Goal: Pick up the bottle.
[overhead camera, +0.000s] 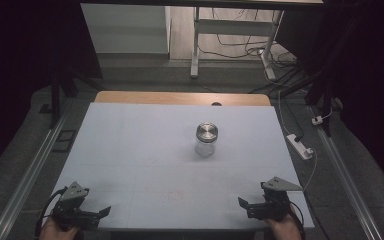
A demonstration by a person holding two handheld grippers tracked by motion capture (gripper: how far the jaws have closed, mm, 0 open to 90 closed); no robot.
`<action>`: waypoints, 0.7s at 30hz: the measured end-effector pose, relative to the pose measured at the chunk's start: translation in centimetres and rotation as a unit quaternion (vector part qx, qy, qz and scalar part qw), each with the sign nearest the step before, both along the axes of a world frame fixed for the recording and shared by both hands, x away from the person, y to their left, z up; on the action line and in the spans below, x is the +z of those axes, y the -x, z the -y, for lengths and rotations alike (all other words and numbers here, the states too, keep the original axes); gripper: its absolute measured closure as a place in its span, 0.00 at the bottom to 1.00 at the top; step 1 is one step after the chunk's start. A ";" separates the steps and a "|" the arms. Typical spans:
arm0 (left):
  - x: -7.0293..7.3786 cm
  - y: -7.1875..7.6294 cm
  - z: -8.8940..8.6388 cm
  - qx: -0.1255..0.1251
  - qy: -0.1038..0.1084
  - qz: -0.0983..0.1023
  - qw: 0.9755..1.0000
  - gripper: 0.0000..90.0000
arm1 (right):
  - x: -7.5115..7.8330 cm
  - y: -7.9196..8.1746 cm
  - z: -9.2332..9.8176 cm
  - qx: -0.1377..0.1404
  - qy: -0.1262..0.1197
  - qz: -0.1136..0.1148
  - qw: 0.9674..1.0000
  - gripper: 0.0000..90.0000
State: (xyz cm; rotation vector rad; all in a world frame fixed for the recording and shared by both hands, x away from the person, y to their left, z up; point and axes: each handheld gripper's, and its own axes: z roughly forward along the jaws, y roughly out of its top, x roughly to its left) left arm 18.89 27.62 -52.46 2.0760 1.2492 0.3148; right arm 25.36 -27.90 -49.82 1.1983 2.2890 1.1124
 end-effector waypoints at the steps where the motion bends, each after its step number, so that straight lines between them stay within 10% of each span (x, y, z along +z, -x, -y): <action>1: 0.0 0.0 -0.1 0.000 0.005 0.001 1.000 0.00 | 0.0 -0.1 -0.1 0.006 0.001 -0.005 1.000 0.00; 21: 0.0 -0.1 -0.2 -0.016 0.023 -0.009 1.000 0.00 | 0.0 -0.2 -0.1 0.011 0.001 -0.001 1.000 0.00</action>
